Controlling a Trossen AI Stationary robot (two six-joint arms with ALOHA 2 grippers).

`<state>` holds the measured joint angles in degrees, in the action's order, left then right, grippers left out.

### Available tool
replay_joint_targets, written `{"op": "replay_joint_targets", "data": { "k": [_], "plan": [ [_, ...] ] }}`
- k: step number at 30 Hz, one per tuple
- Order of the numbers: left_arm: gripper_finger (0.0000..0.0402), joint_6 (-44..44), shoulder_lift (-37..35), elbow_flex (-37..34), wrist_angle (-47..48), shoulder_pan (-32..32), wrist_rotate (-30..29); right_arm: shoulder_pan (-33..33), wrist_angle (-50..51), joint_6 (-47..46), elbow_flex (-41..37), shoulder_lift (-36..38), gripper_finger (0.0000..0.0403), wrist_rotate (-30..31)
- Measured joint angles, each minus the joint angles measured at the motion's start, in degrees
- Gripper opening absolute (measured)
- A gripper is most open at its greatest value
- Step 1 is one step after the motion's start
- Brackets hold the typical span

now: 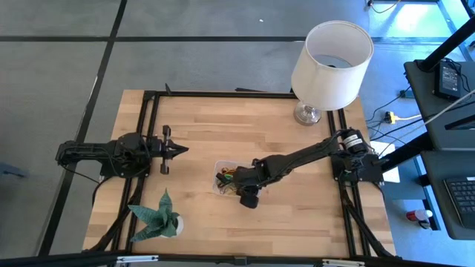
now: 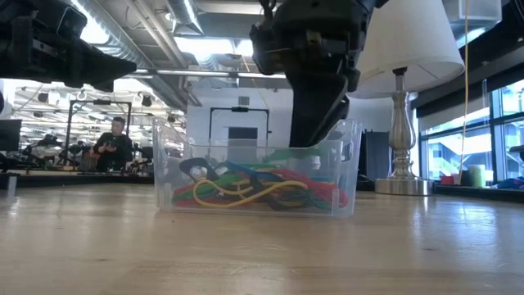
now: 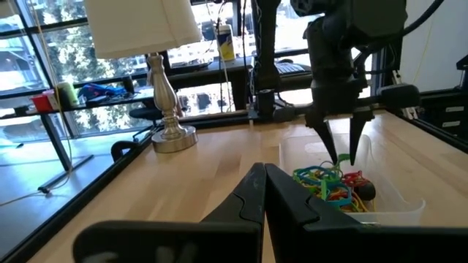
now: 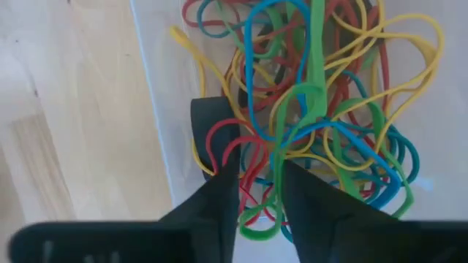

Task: Pick and place rubber bands into bin
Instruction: Put the green rubber band into the transparent bin

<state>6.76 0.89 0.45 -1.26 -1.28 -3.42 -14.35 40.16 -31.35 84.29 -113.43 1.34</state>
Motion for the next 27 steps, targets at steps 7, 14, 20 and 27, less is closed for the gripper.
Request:
{"op": "replay_joint_targets", "data": {
  "k": [7,14,20,27],
  "plan": [
    [0.0002,-0.02,0.13,0.00,0.16,0.00,0.00,0.00,0.08,0.00,0.00,0.02,0.0151,0.00],
    [0.0002,0.00,0.13,0.00,0.18,-0.01,0.02,0.00,0.07,0.08,0.00,0.02,0.0192,0.00],
    [0.0002,0.00,0.13,0.00,0.18,-0.01,0.02,0.08,4.73,1.60,3.77,0.02,0.0201,1.48],
    [0.0002,0.00,0.13,0.00,0.18,-0.02,0.02,0.15,7.34,6.04,10.02,0.07,0.0202,4.99]
  ]
}}
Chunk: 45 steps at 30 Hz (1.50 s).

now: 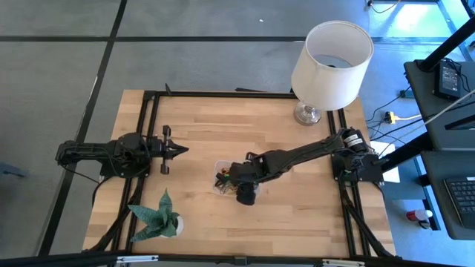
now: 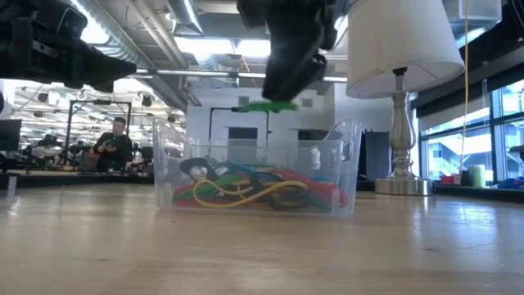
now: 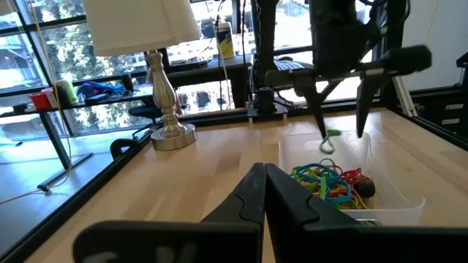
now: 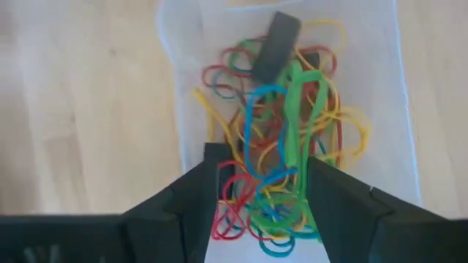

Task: Pick and place rubber bands into bin
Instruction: Put the green rubber band into the transparent bin, then return to Home Position

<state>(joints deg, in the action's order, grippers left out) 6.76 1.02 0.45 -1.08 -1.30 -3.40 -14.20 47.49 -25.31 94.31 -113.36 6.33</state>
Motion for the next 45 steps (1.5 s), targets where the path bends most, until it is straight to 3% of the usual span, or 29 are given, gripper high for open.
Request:
{"op": "replay_joint_targets", "data": {
  "k": [4,7,10,13,17,23,30,35,39,45],
  "plan": [
    [0.0002,0.00,0.00,0.00,0.00,0.00,0.00,0.05,1.95,-0.09,0.55,0.07,0.0202,3.05],
    [0.0002,0.00,0.00,0.00,0.00,0.00,0.00,0.36,1.79,-0.71,0.52,0.04,0.0202,-0.35],
    [0.0002,0.00,0.00,0.00,0.00,0.01,0.00,0.24,3.03,-3.11,0.30,0.04,0.0198,4.09],
    [0.0002,0.00,0.00,0.00,0.00,0.00,0.00,0.27,0.88,-3.96,0.10,0.00,0.0185,-0.63],
    [0.0002,0.00,0.00,0.00,0.00,0.01,0.01,0.21,2.29,-5.00,0.12,-0.37,0.0161,4.20],
    [0.0002,0.00,0.00,0.00,0.00,0.00,0.00,0.26,1.02,-1.46,0.10,-0.44,0.0122,2.61],
    [0.0002,0.00,0.00,0.00,0.00,0.00,0.02,0.11,0.82,5.10,0.10,0.06,0.0012,-1.81],
    [0.0002,0.00,0.00,0.00,0.00,0.01,0.02,0.92,2.82,9.54,-0.66,0.60,0.0006,-1.95],
    [0.0002,0.00,0.00,0.00,0.00,0.00,0.02,2.19,-1.58,10.27,-8.92,5.78,0.0005,-1.87],
    [0.0002,0.00,0.00,0.00,0.00,0.00,0.02,3.02,-20.38,8.63,-30.66,22.23,0.0003,-1.91]
  ]
}}
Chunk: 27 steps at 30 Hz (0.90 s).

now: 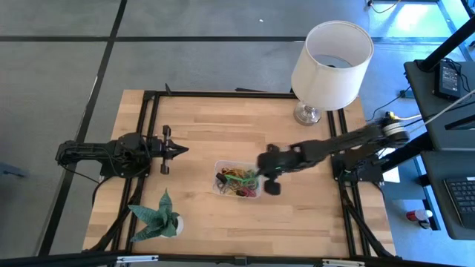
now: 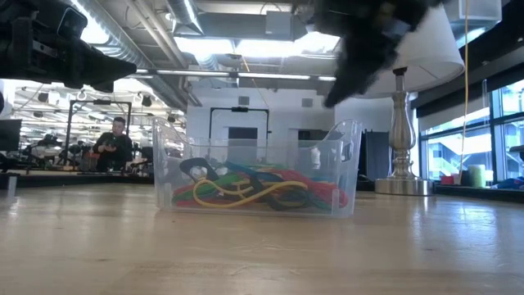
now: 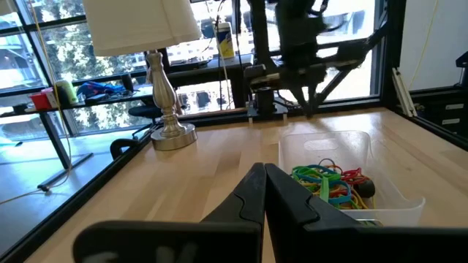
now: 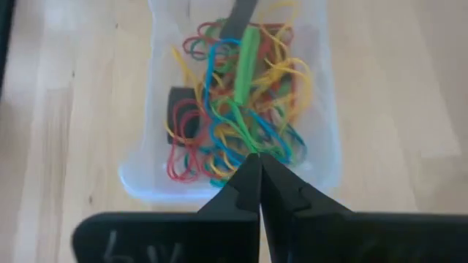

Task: Pick and place rubber bands into bin
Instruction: Return to Home Position

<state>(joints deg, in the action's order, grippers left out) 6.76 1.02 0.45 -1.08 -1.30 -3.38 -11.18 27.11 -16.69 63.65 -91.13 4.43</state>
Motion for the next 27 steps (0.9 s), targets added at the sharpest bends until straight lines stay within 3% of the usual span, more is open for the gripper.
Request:
{"op": "replay_joint_targets", "data": {
  "k": [7,12,18,27],
  "plan": [
    [0.0002,0.00,0.00,0.00,0.00,0.00,0.00,2.54,-18.42,-0.85,-25.11,20.77,0.0002,0.02],
    [0.0002,0.00,0.00,0.00,0.00,0.00,0.00,4.43,-28.19,-1.30,-38.78,33.72,0.0002,0.03],
    [0.0002,0.00,-0.01,0.00,0.00,0.02,0.00,4.65,-32.24,-2.65,-49.32,48.77,0.0002,1.71],
    [0.0002,0.00,-0.02,0.00,0.02,0.00,0.00,4.96,-32.68,2.07,-58.78,72.28,0.0001,1.90]
  ]
}}
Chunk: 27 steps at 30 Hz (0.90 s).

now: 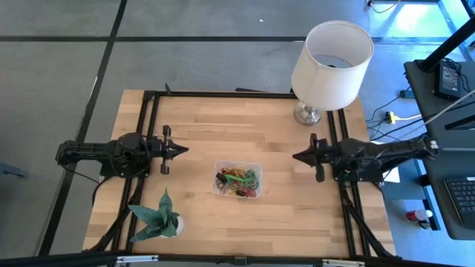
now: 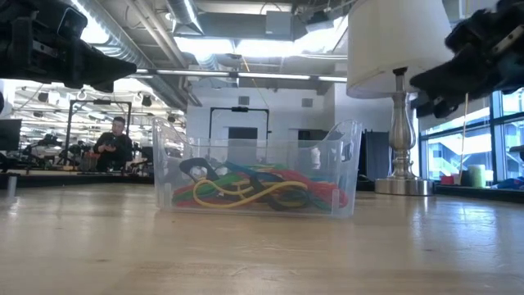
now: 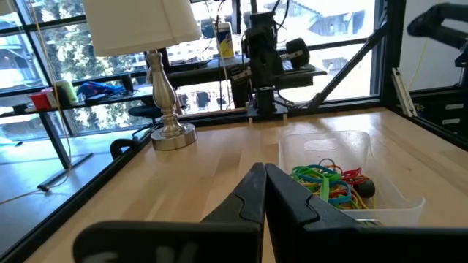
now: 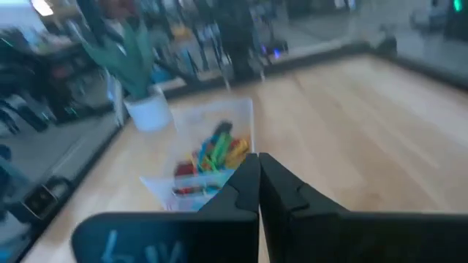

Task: Pick and place rubber bands into bin
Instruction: Return to Home Position

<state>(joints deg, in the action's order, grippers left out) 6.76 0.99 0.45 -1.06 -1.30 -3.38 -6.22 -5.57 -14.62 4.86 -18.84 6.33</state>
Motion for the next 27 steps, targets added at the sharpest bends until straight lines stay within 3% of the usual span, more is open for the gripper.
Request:
{"op": "replay_joint_targets", "data": {
  "k": [9,27],
  "plan": [
    [0.0002,0.00,0.01,0.00,-0.01,0.02,0.00,1.77,1.35,5.96,-4.37,18.96,0.0001,-6.12],
    [0.0002,0.00,0.11,0.00,-0.02,0.02,0.02,4.57,4.27,14.92,-4.39,18.71,0.0002,-9.05]
  ]
}}
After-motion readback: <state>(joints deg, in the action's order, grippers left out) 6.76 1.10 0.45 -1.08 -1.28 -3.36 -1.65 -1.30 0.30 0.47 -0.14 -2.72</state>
